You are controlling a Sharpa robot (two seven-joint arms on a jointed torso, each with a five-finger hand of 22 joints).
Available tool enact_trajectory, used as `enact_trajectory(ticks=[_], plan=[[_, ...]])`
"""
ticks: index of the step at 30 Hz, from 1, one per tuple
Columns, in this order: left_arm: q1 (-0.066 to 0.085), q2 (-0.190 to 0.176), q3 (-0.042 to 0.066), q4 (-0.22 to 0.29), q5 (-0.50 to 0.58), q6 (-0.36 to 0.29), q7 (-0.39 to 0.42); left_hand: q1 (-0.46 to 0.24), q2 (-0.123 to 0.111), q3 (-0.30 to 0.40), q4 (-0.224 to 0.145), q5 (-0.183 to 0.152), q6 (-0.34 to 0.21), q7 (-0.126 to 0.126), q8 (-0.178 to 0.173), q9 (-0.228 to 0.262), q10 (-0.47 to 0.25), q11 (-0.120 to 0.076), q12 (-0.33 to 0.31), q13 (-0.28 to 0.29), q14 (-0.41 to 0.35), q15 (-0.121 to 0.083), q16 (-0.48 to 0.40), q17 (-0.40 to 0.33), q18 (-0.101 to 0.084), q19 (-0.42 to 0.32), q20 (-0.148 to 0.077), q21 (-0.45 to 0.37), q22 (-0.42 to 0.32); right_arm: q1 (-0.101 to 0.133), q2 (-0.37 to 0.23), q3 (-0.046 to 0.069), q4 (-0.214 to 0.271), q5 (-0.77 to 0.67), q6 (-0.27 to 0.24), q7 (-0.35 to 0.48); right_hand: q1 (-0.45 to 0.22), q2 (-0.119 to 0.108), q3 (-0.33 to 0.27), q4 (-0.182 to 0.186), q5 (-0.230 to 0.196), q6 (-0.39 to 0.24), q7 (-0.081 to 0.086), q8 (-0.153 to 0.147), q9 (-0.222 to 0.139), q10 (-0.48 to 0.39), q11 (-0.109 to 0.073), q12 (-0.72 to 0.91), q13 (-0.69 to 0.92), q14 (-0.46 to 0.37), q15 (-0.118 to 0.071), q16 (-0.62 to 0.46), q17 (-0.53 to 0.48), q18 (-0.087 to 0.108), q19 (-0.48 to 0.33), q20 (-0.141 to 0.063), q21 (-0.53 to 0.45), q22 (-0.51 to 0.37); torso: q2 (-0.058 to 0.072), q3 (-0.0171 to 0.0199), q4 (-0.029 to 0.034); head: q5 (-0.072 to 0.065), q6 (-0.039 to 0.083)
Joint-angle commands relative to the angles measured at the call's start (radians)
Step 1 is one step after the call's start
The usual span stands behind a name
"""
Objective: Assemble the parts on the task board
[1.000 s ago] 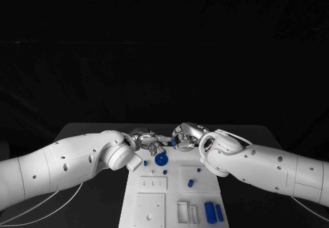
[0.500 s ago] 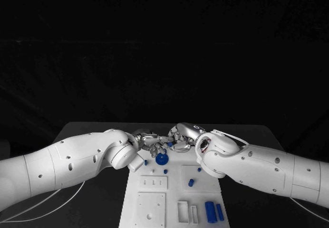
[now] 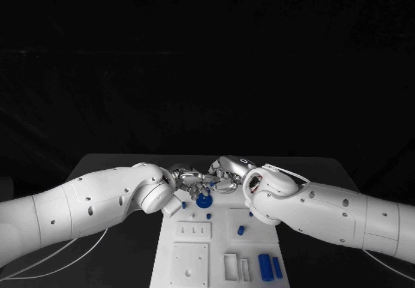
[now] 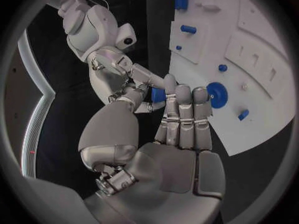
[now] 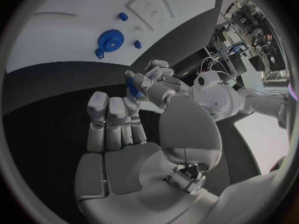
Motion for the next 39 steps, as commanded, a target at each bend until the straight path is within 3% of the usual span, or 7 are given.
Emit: enact_trajectory(ticks=[1, 11, 15, 19, 23, 36, 39], plan=[[0.001, 0.005, 0.001, 0.004, 0.007, 0.019, 0.011, 0.012, 0.013, -0.008, -0.006, -0.006, 0.010, -0.001, 0.007, 0.001, -0.008, -0.002, 0.006, 0.002, -0.008, -0.002, 0.008, -0.003, 0.005, -0.010, -0.055, 0.005, 0.014, -0.002, 0.004, -0.001, 0.000, -0.013, 0.021, 0.000, -0.004, -0.003, 0.008, 0.000, 0.007, 0.037, 0.031, 0.013, 0.033, 0.006, -0.001, 0.001, 0.000, 0.002, -0.005, -0.006, 0.001, 0.071, 0.001, -0.003, 0.006, 0.016, 0.000, 0.0000, 0.0003, -0.001, 0.000], [0.001, 0.005, 0.001, 0.002, 0.014, 0.023, 0.017, 0.070, 0.115, -0.023, -0.073, -0.003, 0.021, -0.003, 0.007, -0.001, -0.013, -0.003, 0.008, 0.009, -0.013, -0.004, 0.018, -0.018, 0.000, -0.020, -0.055, 0.013, 0.011, -0.007, 0.007, -0.004, -0.005, -0.013, 0.028, 0.001, -0.005, -0.003, 0.009, 0.000, 0.007, 0.037, 0.031, 0.012, 0.033, 0.006, -0.001, 0.001, 0.000, 0.002, -0.005, -0.006, 0.001, 0.071, 0.001, -0.003, 0.006, 0.016, 0.000, -0.0004, -0.0004, 0.000, 0.001], [0.001, 0.004, 0.001, 0.001, 0.014, 0.026, 0.018, 0.098, 0.170, -0.015, -0.120, 0.006, 0.031, -0.004, 0.007, -0.003, -0.015, -0.004, 0.006, 0.011, -0.015, -0.004, 0.022, -0.026, -0.003, -0.026, -0.055, 0.016, 0.010, -0.009, 0.006, -0.004, -0.007, -0.013, 0.027, 0.001, -0.005, -0.003, 0.010, 0.000, 0.007, 0.037, 0.031, 0.012, 0.033, 0.006, -0.001, 0.000, 0.000, 0.002, -0.005, -0.006, 0.001, 0.071, 0.001, -0.003, 0.006, 0.016, 0.000, -0.0002, 0.0001, 0.001, 0.001], [0.001, 0.002, 0.001, -0.001, 0.014, 0.027, 0.017, 0.110, 0.197, 0.006, -0.154, 0.007, 0.040, -0.005, 0.006, -0.005, -0.016, -0.004, 0.004, 0.011, -0.018, -0.004, 0.025, -0.035, -0.005, -0.030, -0.056, 0.017, 0.007, -0.009, 0.005, -0.004, -0.008, -0.013, 0.026, 0.000, -0.005, -0.003, 0.010, 0.000, 0.007, 0.037, 0.031, 0.012, 0.033, 0.006, -0.001, 0.000, 0.000, 0.002, -0.005, -0.006, 0.001, 0.071, 0.001, -0.003, 0.006, 0.016, 0.000, -0.0004, -0.0001, 0.001, 0.000], [0.001, 0.000, 0.001, 0.000, 0.014, 0.032, 0.017, 0.108, 0.175, 0.109, -0.150, -0.004, 0.052, -0.005, 0.004, -0.009, -0.016, -0.003, -0.001, 0.010, -0.019, -0.002, 0.031, -0.049, -0.011, -0.026, -0.055, 0.022, 0.001, -0.009, 0.004, -0.004, -0.008, -0.013, 0.024, -0.001, -0.005, -0.003, 0.011, -0.001, 0.008, 0.037, 0.031, 0.012, 0.033, 0.007, -0.001, 0.001, 0.001, 0.002, -0.005, -0.007, 0.001, 0.071, 0.001, -0.003, 0.006, 0.016, 0.000, -0.0005, -0.0004, 0.002, 0.000], [0.001, -0.002, 0.001, 0.000, 0.014, 0.051, 0.001, 0.068, 0.179, 0.165, -0.178, 0.004, 0.065, -0.004, 0.005, -0.011, -0.026, -0.002, -0.007, 0.012, -0.026, -0.001, 0.040, -0.067, -0.014, -0.033, -0.056, 0.033, -0.001, -0.010, -0.001, -0.004, -0.009, -0.014, 0.004, -0.001, -0.005, -0.003, 0.012, -0.001, 0.008, 0.038, 0.031, 0.012, 0.034, 0.008, -0.001, 0.002, 0.002, 0.002, -0.005, -0.007, 0.001, 0.071, 0.002, -0.003, 0.006, 0.016, 0.000, -0.0007, -0.0003, 0.000, -0.001], [0.001, -0.003, 0.001, 0.000, 0.014, 0.048, -0.004, 0.058, 0.180, 0.183, -0.200, 0.035, 0.057, -0.001, -0.001, -0.014, -0.033, 0.001, -0.008, 0.013, -0.025, 0.001, 0.047, -0.073, -0.014, -0.033, -0.055, 0.039, -0.001, -0.011, -0.002, -0.004, -0.008, -0.014, 0.003, 0.000, -0.006, -0.003, 0.013, -0.001, 0.009, 0.038, 0.031, 0.012, 0.034, 0.010, -0.001, 0.003, 0.003, 0.002, -0.005, -0.007, 0.001, 0.071, 0.002, -0.003, 0.006, 0.016, 0.000, -0.0008, -0.0006, 0.001, -0.001]])
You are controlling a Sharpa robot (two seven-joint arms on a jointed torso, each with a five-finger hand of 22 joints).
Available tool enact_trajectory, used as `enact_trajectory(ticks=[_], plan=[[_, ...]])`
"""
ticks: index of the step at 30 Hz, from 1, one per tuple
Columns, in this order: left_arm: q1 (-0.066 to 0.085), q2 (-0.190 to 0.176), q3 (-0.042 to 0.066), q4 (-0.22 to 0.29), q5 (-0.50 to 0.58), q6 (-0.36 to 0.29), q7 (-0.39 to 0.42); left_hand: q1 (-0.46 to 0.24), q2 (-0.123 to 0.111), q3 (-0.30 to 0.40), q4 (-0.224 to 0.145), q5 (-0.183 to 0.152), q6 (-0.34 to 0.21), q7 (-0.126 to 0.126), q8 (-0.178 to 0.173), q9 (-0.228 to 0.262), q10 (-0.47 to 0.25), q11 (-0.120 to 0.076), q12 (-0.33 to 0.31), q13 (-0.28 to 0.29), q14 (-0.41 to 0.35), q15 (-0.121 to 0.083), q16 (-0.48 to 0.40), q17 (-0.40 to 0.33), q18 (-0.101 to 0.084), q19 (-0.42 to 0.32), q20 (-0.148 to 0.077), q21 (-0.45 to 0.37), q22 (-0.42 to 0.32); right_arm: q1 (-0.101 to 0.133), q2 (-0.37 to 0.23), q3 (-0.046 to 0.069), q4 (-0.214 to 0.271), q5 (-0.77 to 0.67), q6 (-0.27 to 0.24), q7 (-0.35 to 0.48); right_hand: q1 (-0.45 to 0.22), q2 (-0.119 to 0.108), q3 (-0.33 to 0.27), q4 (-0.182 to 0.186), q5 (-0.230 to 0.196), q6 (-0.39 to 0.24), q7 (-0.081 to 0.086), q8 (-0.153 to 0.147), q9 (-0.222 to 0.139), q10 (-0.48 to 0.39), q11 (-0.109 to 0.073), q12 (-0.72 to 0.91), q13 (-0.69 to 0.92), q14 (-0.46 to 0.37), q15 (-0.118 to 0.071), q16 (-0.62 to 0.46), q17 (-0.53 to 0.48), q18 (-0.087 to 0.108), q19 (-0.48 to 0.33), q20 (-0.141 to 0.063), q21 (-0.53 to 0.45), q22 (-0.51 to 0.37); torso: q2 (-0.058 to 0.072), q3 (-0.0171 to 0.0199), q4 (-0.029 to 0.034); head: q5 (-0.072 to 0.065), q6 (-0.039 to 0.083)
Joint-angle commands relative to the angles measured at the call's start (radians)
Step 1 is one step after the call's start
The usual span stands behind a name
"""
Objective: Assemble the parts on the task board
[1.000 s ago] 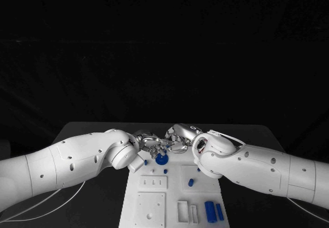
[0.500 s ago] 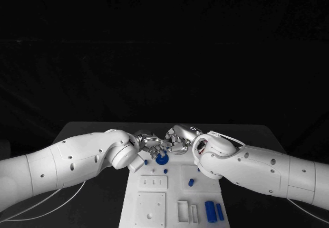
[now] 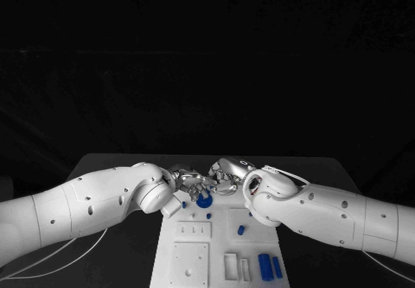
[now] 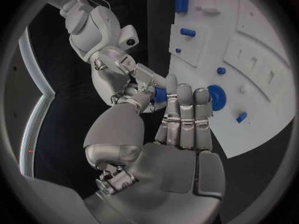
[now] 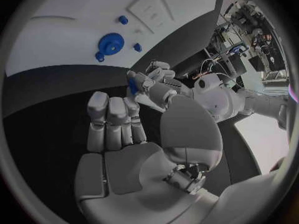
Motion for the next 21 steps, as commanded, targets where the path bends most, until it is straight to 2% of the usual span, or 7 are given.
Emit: enact_trajectory(ticks=[1, 4, 7, 12, 21], plan=[[0.002, -0.002, 0.002, 0.002, 0.008, 0.023, 0.000, -0.023, -0.003, 0.110, -0.084, 0.023, 0.019, -0.003, -0.001, -0.002, -0.012, 0.001, -0.004, 0.002, -0.004, 0.004, 0.010, -0.005, 0.003, -0.005, -0.063, 0.006, -0.002, -0.002, -0.004, -0.001, -0.002, -0.011, -0.001, -0.003, 0.006, 0.009, 0.008, -0.001, 0.004, 0.037, 0.032, 0.006, 0.019, 0.009, -0.001, 0.002, 0.001, -0.001, -0.005, -0.004, 0.001, 0.071, 0.001, -0.005, 0.006, 0.016, 0.000, 0.0000, -0.0002, 0.000, -0.001], [0.002, -0.004, 0.002, 0.003, 0.009, 0.023, -0.006, -0.036, -0.007, 0.115, -0.089, 0.027, 0.009, 0.000, -0.007, -0.005, -0.018, 0.004, -0.006, 0.003, -0.004, 0.006, 0.015, -0.008, 0.004, -0.003, -0.062, 0.010, -0.003, -0.002, -0.005, -0.001, -0.002, -0.011, -0.002, -0.003, 0.006, 0.009, 0.008, -0.001, 0.004, 0.038, 0.032, 0.006, 0.020, 0.009, -0.001, 0.002, 0.001, -0.001, -0.005, -0.004, 0.001, 0.071, 0.001, -0.005, 0.006, 0.016, 0.000, 0.0003, -0.0002, 0.000, -0.001], [0.002, -0.007, 0.002, 0.004, 0.009, 0.027, -0.009, -0.053, -0.030, 0.114, -0.087, 0.023, -0.005, 0.006, -0.015, -0.008, -0.028, 0.008, -0.010, 0.002, -0.003, 0.009, 0.020, -0.011, 0.006, -0.002, -0.060, 0.013, -0.004, -0.002, -0.006, -0.001, -0.002, -0.011, -0.003, -0.003, 0.005, 0.008, 0.009, -0.001, 0.004, 0.038, 0.032, 0.006, 0.020, 0.010, -0.001, 0.003, 0.002, -0.001, -0.005, -0.004, 0.001, 0.071, 0.001, -0.005, 0.006, 0.016, 0.000, 0.0000, 0.0001, 0.000, -0.001], [0.002, -0.008, 0.002, 0.004, 0.009, 0.034, -0.014, -0.069, -0.053, 0.117, -0.078, 0.019, -0.010, 0.008, -0.017, -0.010, -0.034, 0.011, -0.012, 0.002, -0.005, 0.012, 0.023, -0.015, 0.009, -0.002, -0.057, 0.015, -0.007, -0.003, -0.006, -0.001, -0.002, -0.011, -0.003, -0.003, 0.005, 0.008, 0.009, -0.001, 0.004, 0.038, 0.032, 0.006, 0.020, 0.010, -0.001, 0.003, 0.001, 0.000, -0.005, -0.005, 0.001, 0.071, 0.001, -0.005, 0.006, 0.016, 0.000, -0.0001, -0.0001, 0.000, -0.001], [0.002, -0.012, 0.001, 0.004, 0.009, 0.035, -0.019, -0.074, -0.062, 0.120, -0.074, 0.016, -0.012, 0.009, -0.017, -0.010, -0.038, 0.012, -0.013, 0.002, -0.006, 0.013, 0.024, -0.018, 0.011, -0.002, -0.056, 0.016, -0.009, -0.003, -0.006, -0.001, -0.006, -0.013, -0.003, -0.004, 0.005, 0.008, 0.010, -0.002, 0.005, 0.039, 0.032, 0.006, 0.020, 0.012, -0.001, 0.004, 0.002, 0.000, -0.005, -0.005, 0.001, 0.071, 0.002, -0.005, 0.005, 0.016, 0.000, -0.0001, 0.0000, -0.001, -0.003]])
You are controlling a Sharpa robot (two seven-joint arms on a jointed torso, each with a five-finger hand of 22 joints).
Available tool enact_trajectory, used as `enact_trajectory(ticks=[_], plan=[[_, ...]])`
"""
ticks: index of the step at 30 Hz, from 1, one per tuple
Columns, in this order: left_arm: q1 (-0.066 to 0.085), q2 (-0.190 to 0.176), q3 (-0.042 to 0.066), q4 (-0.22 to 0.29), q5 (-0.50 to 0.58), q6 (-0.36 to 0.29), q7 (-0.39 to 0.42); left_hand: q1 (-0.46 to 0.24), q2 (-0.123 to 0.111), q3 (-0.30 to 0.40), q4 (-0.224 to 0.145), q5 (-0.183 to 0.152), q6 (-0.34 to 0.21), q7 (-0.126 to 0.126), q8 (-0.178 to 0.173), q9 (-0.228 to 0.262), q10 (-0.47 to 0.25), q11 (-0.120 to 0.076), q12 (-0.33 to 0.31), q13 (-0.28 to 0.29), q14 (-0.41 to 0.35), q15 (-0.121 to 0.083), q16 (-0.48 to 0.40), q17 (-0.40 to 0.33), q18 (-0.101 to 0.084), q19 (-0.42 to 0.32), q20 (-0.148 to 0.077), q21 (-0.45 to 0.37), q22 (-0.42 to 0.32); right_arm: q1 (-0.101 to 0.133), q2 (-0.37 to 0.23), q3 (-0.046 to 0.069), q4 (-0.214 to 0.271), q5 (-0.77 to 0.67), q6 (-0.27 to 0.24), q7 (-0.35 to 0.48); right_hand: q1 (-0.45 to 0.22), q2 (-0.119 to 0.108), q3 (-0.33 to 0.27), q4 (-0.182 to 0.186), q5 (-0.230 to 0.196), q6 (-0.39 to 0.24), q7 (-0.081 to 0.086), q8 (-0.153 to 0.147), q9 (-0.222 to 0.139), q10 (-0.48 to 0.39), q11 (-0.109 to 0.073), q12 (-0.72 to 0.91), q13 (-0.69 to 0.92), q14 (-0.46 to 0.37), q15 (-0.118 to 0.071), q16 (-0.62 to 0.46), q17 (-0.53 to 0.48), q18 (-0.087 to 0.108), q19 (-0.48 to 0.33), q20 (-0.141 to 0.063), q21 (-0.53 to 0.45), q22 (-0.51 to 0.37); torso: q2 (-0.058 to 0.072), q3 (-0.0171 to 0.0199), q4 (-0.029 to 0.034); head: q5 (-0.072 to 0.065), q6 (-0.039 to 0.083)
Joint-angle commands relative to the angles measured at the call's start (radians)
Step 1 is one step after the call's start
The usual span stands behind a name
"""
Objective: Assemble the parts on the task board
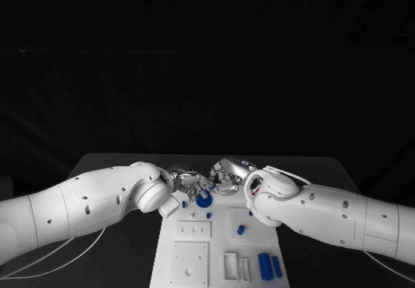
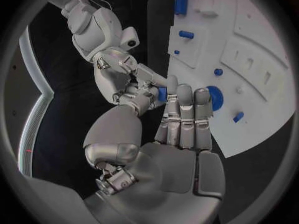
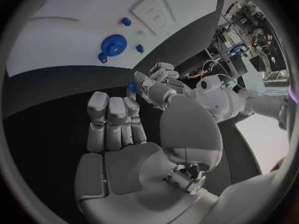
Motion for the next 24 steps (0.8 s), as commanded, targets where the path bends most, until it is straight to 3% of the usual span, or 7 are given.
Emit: enact_trajectory(ticks=[1, 17, 24], plan=[[0.001, -0.001, 0.000, 0.001, 0.005, 0.014, -0.007, 0.000, -0.009, -0.001, 0.004, -0.003, -0.006, 0.000, -0.004, -0.001, -0.005, 0.002, -0.007, 0.001, 0.001, 0.006, 0.006, -0.002, 0.018, -0.003, -0.056, 0.004, -0.001, 0.000, -0.001, 0.000, -0.001, -0.012, -0.002, -0.002, -0.005, 0.010, 0.006, -0.001, 0.003, 0.040, 0.031, 0.005, 0.020, 0.008, 0.002, 0.003, 0.001, 0.000, -0.005, -0.005, 0.001, 0.071, 0.002, -0.006, 0.005, 0.016, 0.000, 0.0000, -0.0001, 0.000, -0.001], [0.001, 0.004, 0.000, -0.001, 0.005, 0.028, -0.003, -0.003, -0.021, 0.004, 0.011, -0.023, 0.017, -0.007, 0.013, 0.007, 0.000, -0.003, -0.001, 0.005, 0.003, 0.002, 0.014, -0.008, 0.021, -0.003, -0.056, 0.009, -0.005, -0.001, 0.004, 0.000, 0.001, -0.012, -0.003, -0.001, -0.005, 0.009, 0.007, -0.001, 0.003, 0.040, 0.030, 0.005, 0.020, 0.010, 0.002, 0.005, 0.003, 0.000, -0.006, -0.005, 0.001, 0.071, 0.002, -0.006, 0.005, 0.015, 0.000, 0.0011, -0.0001, 0.000, -0.003], [0.001, 0.004, 0.000, -0.001, 0.005, 0.046, -0.002, -0.022, -0.038, -0.009, 0.028, -0.041, 0.035, -0.015, 0.026, 0.015, 0.016, -0.010, 0.008, 0.010, 0.007, -0.005, 0.025, -0.011, 0.021, -0.001, -0.060, 0.015, -0.008, -0.002, 0.005, 0.000, 0.001, -0.012, -0.003, 0.001, -0.006, 0.009, 0.008, -0.002, 0.003, 0.041, 0.030, 0.005, 0.021, 0.011, 0.002, 0.005, 0.003, 0.000, -0.006, -0.005, 0.001, 0.071, 0.003, -0.006, 0.005, 0.015, 0.000, 0.0010, 0.0001, -0.002, -0.004]])
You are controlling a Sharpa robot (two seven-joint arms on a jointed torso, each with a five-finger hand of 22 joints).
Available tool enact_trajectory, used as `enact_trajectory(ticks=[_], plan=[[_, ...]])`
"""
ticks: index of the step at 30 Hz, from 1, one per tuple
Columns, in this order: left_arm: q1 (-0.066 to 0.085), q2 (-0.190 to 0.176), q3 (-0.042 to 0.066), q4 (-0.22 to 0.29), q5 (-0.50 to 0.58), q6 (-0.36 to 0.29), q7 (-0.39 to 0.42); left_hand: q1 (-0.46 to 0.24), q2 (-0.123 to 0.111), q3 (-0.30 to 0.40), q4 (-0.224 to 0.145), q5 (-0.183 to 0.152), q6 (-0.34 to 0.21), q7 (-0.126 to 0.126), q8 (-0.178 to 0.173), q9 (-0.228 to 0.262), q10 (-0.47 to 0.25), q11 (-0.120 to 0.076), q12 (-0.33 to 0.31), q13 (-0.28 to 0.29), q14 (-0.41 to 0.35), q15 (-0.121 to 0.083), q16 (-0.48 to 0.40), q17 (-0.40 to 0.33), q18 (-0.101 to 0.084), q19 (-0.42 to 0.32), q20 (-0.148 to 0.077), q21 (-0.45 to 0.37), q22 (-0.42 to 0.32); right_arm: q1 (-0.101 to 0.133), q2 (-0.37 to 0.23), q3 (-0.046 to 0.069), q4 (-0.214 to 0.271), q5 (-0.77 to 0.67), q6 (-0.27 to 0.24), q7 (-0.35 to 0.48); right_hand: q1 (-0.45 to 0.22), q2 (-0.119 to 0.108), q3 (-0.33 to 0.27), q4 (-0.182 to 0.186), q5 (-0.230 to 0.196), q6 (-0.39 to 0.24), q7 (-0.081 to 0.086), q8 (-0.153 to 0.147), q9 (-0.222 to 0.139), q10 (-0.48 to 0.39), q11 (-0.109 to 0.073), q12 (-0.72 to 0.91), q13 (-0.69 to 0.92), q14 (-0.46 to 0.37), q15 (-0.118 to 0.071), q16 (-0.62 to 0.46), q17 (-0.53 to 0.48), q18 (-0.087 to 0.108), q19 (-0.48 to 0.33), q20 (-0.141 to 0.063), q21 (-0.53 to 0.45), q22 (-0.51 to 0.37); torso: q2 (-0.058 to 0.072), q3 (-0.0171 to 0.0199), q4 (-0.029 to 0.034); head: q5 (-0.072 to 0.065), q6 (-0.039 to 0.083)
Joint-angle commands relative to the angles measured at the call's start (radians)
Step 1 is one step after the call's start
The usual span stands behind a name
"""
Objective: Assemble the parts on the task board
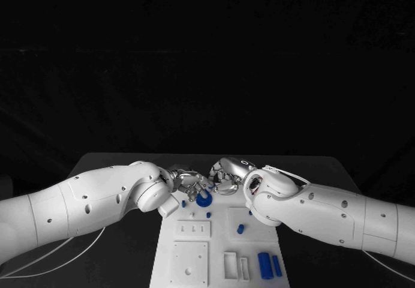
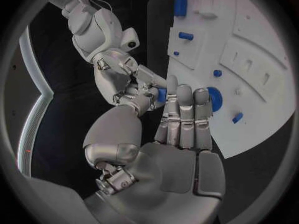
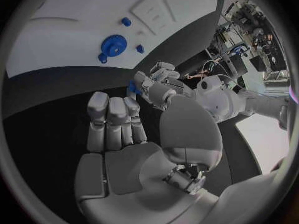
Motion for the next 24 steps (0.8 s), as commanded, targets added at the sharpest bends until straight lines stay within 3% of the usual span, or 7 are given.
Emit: enact_trajectory(ticks=[1, 6, 12, 17, 19, 24], plan=[[0.000, 0.003, 0.000, 0.001, 0.005, 0.031, 0.002, -0.004, -0.010, -0.003, 0.011, -0.005, 0.014, 0.000, 0.008, 0.004, 0.012, -0.005, 0.006, 0.003, 0.008, -0.006, 0.009, -0.001, 0.007, 0.000, -0.060, 0.008, -0.002, 0.000, 0.002, 0.001, 0.002, -0.011, -0.003, 0.004, -0.001, 0.006, 0.005, 0.001, 0.003, 0.038, 0.033, 0.005, 0.021, 0.007, -0.002, 0.005, 0.001, 0.000, -0.006, -0.005, 0.001, 0.071, 0.003, -0.006, 0.005, 0.015, 0.000, 0.0001, 0.0001, -0.001, -0.001], [0.000, 0.004, 0.000, 0.000, 0.005, 0.030, 0.006, -0.011, -0.004, -0.006, 0.027, -0.005, 0.038, -0.011, 0.023, 0.013, 0.030, -0.014, 0.015, 0.007, 0.016, -0.015, 0.023, 0.001, 0.008, 0.004, -0.066, 0.014, -0.004, -0.001, 0.001, 0.001, 0.002, -0.011, -0.001, 0.006, -0.002, 0.006, 0.006, 0.001, 0.003, 0.039, 0.033, 0.005, 0.021, 0.007, -0.002, 0.005, 0.001, 0.000, -0.006, -0.005, 0.001, 0.071, 0.003, -0.006, 0.005, 0.014, 0.000, 0.0000, -0.0002, -0.001, -0.001], [0.000, 0.007, 0.000, -0.003, 0.005, 0.018, 0.014, 0.013, 0.035, 0.006, 0.010, -0.003, 0.058, -0.019, 0.037, 0.026, 0.040, -0.021, 0.019, 0.010, 0.015, -0.021, 0.030, -0.003, 0.006, 0.000, -0.071, 0.018, -0.006, -0.001, 0.003, 0.001, 0.000, -0.009, 0.003, 0.009, -0.002, 0.006, 0.006, 0.001, 0.003, 0.039, 0.032, 0.005, 0.021, 0.008, -0.002, 0.005, 0.002, 0.000, -0.006, -0.005, 0.001, 0.071, 0.003, -0.006, 0.005, 0.014, 0.000, -0.0001, 0.0001, 0.000, -0.001], [0.000, 0.007, 0.000, -0.005, 0.005, 0.012, 0.021, 0.016, 0.041, 0.007, 0.006, -0.002, 0.060, -0.020, 0.038, 0.028, 0.042, -0.021, 0.019, 0.010, 0.015, -0.022, 0.030, -0.003, 0.005, -0.001, -0.072, 0.019, -0.006, -0.003, 0.003, 0.001, -0.001, -0.007, 0.008, 0.011, -0.002, 0.006, 0.006, 0.001, 0.003, 0.039, 0.032, 0.005, 0.021, 0.007, -0.002, 0.004, 0.001, 0.000, -0.006, -0.005, 0.001, 0.071, 0.003, -0.006, 0.005, 0.014, 0.000, 0.0001, -0.0001, 0.000, -0.002], [0.000, 0.007, 0.000, -0.007, 0.007, 0.011, 0.023, 0.014, 0.069, 0.009, 0.003, 0.000, 0.073, -0.024, 0.045, 0.034, 0.052, -0.025, 0.024, 0.013, 0.016, -0.024, 0.033, -0.004, 0.003, -0.002, -0.072, 0.021, -0.006, -0.003, 0.002, 0.001, -0.001, -0.003, 0.008, 0.013, -0.002, 0.006, 0.006, 0.001, 0.003, 0.039, 0.032, 0.005, 0.021, 0.008, -0.002, 0.005, 0.001, 0.000, -0.006, -0.005, 0.001, 0.071, 0.003, -0.006, 0.005, 0.014, 0.000, 0.0000, -0.0001, 0.000, -0.002], [0.000, 0.006, 0.000, -0.009, 0.011, 0.015, 0.023, -0.023, 0.101, -0.003, -0.013, 0.001, 0.075, -0.026, 0.044, 0.043, 0.055, -0.026, 0.024, 0.014, 0.014, -0.026, 0.039, -0.010, -0.002, -0.009, -0.076, 0.025, -0.009, -0.004, 0.000, 0.001, 0.003, -0.002, 0.009, 0.015, -0.002, 0.006, 0.006, 0.001, 0.003, 0.039, 0.032, 0.005, 0.021, 0.007, -0.002, 0.004, 0.001, 0.000, -0.006, -0.006, 0.001, 0.071, 0.003, -0.006, 0.005, 0.014, 0.000, 0.0000, 0.0000, 0.000, -0.002]])
